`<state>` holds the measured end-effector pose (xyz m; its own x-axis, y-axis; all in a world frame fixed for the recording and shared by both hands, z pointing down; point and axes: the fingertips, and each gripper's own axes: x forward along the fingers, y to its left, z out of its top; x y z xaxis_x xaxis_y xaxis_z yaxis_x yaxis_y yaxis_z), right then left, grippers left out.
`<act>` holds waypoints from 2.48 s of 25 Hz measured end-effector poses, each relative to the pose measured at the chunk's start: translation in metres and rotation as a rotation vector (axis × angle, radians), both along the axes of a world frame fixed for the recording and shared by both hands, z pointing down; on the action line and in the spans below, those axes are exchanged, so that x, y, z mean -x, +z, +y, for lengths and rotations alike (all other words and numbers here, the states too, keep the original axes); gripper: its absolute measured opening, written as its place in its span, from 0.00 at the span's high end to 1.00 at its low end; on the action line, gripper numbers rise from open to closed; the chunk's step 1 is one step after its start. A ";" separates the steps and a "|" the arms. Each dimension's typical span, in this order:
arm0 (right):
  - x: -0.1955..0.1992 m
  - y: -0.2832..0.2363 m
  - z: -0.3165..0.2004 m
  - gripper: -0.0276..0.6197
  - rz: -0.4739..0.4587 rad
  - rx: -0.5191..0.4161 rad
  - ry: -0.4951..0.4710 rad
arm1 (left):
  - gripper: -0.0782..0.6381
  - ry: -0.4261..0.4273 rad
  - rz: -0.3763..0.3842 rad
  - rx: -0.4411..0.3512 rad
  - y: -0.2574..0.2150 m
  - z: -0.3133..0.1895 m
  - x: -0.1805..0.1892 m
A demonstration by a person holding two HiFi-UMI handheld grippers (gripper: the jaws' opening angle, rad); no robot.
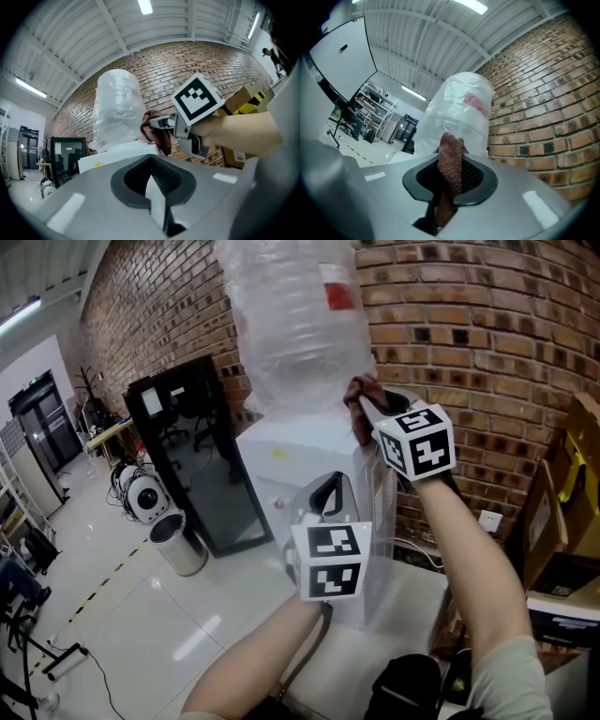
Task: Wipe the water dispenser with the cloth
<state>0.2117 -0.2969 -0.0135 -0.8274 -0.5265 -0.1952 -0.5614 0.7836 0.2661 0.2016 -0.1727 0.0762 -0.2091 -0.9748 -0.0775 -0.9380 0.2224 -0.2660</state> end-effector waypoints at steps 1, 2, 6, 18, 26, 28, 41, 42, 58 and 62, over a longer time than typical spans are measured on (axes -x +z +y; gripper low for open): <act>0.004 0.005 -0.005 0.84 0.019 0.018 0.007 | 0.89 -0.005 -0.006 -0.001 -0.001 0.000 0.001; 0.005 0.011 -0.010 0.84 0.035 0.037 0.014 | 0.89 -0.009 -0.011 -0.001 -0.003 0.000 0.002; -0.002 0.043 -0.018 0.84 0.073 0.074 0.033 | 0.89 -0.023 -0.005 -0.004 -0.001 0.001 0.003; -0.017 0.181 -0.023 0.84 0.165 0.282 0.008 | 0.89 0.031 0.072 0.040 0.078 -0.005 -0.037; -0.005 0.296 -0.033 0.84 0.270 0.409 0.006 | 0.89 0.103 0.123 0.135 0.182 -0.015 -0.060; -0.002 0.324 -0.035 0.84 0.279 0.442 0.006 | 0.89 0.105 0.137 0.181 0.217 -0.017 -0.061; -0.009 0.532 -0.038 0.84 0.387 0.753 0.057 | 0.89 0.116 0.174 0.395 0.407 -0.014 -0.056; -0.009 0.547 -0.037 0.84 0.405 0.774 0.059 | 0.89 0.113 0.176 0.405 0.419 -0.013 -0.055; -0.013 0.739 -0.045 0.84 0.556 1.070 0.126 | 0.89 0.100 0.205 0.535 0.520 -0.002 -0.050; -0.010 0.764 -0.047 0.83 0.567 1.099 0.129 | 0.89 0.086 0.227 0.564 0.542 -0.005 -0.045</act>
